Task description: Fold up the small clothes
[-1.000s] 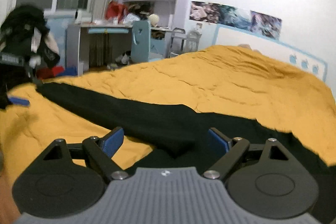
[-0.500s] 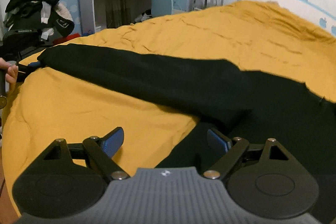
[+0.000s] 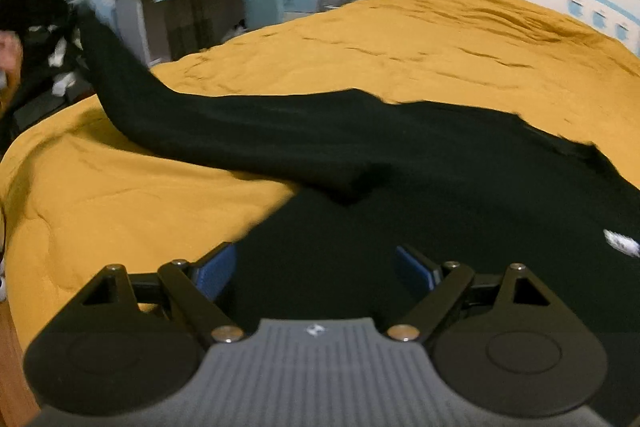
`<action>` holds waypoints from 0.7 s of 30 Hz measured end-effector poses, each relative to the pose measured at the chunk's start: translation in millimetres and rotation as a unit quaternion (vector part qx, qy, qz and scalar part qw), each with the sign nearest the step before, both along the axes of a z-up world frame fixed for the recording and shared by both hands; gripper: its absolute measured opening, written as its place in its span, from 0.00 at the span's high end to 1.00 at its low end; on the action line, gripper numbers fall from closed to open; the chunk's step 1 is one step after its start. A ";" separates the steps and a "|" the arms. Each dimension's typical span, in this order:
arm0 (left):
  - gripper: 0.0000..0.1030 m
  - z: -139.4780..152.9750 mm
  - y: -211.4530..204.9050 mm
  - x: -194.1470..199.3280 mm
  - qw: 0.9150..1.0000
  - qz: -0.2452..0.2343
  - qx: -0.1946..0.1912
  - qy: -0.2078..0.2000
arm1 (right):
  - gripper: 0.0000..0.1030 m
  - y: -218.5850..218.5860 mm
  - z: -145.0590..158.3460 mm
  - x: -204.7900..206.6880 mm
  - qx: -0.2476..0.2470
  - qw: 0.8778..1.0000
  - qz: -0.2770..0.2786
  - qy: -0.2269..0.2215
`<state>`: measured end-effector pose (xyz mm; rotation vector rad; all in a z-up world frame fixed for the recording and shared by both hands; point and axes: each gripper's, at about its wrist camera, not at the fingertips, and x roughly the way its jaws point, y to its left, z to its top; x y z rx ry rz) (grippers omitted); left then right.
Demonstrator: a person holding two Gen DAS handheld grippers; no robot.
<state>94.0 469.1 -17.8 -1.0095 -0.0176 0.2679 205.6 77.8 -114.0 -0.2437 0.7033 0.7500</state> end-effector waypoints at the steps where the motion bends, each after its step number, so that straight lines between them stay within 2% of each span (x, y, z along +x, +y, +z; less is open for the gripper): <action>1: 0.92 15.8 -18.3 15.5 1.000 -0.024 0.014 -0.011 | 0.20 -14.9 1.4 0.9 0.002 1.000 -0.011 0.001; 3: 0.92 39.6 -54.9 46.3 0.996 -0.072 0.035 -0.026 | 0.20 -42.0 3.8 2.9 0.007 0.999 -0.034 0.003; 5: 0.92 55.6 -99.4 83.0 0.989 -0.135 0.046 -0.035 | 0.20 -73.2 5.8 6.1 0.015 0.998 -0.061 0.005; 10: 0.92 53.9 -223.6 166.8 0.960 -0.274 0.049 -0.036 | 0.20 -147.1 4.7 15.9 0.036 0.991 -0.126 0.019; 14: 0.92 14.1 -322.3 228.2 0.930 -0.367 0.033 0.000 | 0.20 -202.0 -1.6 22.9 0.049 0.983 -0.176 0.031; 16: 0.92 -13.8 -359.4 254.1 0.916 -0.400 0.020 0.031 | 0.20 -229.6 -5.5 26.7 0.053 0.977 -0.202 0.038; 18: 0.92 -43.2 -394.6 279.5 0.898 -0.433 0.020 0.072 | 0.20 -252.2 -10.7 30.9 0.054 0.972 -0.224 0.047; 21: 0.72 -89.6 -434.4 308.8 0.867 -0.470 0.033 0.163 | 0.20 -278.4 -19.3 35.0 0.050 0.964 -0.256 0.058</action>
